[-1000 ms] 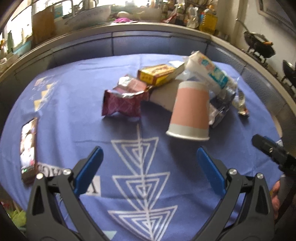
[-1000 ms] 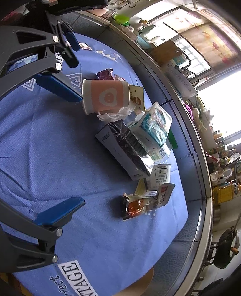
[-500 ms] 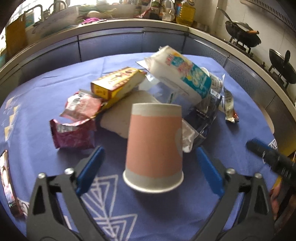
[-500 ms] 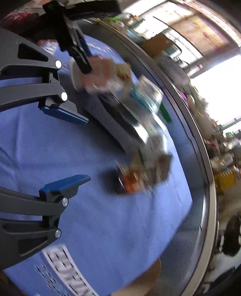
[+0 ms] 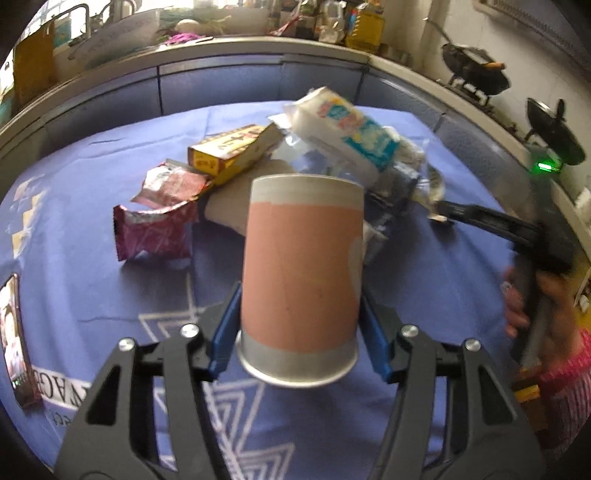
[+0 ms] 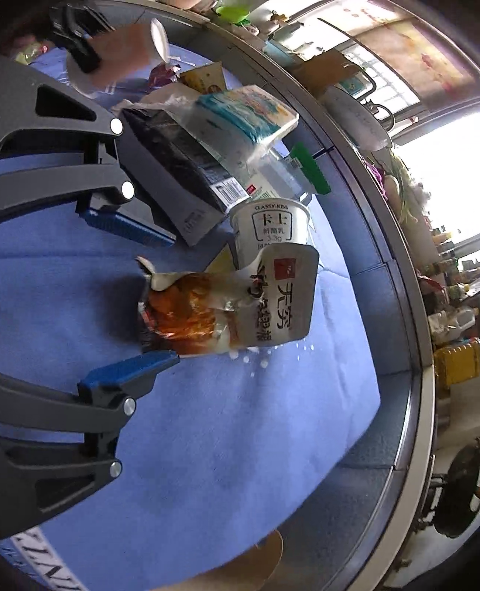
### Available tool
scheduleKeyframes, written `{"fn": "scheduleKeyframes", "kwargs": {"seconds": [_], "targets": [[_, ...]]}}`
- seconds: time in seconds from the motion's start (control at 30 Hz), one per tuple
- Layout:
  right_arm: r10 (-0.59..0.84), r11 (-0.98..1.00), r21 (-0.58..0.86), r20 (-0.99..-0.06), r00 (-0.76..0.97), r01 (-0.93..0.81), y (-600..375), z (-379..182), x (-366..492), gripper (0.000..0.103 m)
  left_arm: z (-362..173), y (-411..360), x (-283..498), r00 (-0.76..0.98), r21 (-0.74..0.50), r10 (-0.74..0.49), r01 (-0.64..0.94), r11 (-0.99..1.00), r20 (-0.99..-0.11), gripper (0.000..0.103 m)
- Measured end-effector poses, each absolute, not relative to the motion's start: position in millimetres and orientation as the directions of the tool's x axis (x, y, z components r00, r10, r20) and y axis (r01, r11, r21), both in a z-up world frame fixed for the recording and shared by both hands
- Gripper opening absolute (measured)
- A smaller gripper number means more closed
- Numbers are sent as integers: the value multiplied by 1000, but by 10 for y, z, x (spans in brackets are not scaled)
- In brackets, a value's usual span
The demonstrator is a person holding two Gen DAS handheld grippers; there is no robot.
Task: Collect trash
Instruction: 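Grasp the pink paper cup with the left tool while the right tool grasps the orange snack bag, then carry the pink cup and snack bag toward the beige wastebasket with both tools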
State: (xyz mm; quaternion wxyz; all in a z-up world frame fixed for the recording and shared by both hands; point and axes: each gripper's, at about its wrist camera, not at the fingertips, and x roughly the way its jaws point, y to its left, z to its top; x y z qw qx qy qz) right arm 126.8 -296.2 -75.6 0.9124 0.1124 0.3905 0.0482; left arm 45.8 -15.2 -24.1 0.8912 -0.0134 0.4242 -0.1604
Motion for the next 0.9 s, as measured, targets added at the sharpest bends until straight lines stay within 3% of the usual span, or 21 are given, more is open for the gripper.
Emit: {"fn": "scheduleKeyframes", "kwargs": {"seconds": [0.13, 0.27, 0.63, 0.9], "targets": [[165, 973, 232, -706, 689, 5, -3002, -832, 1352, 58, -158, -230, 350, 579, -185, -349, 323, 928, -737, 57], [191, 969, 245, -693, 695, -22, -3042, -820, 1297, 37, -133, -389, 365, 567, -180, -369, 362, 915, -736, 57], [246, 924, 383, -645, 723, 27, -3410, -749, 793, 36, -94, -937, 537, 518, -176, -441, 481, 859, -733, 57], [178, 910, 399, -618, 766, 110, -3889, -651, 595, 36, -67, -1729, 738, 454, -129, -492, 624, 771, -743, 57]]}}
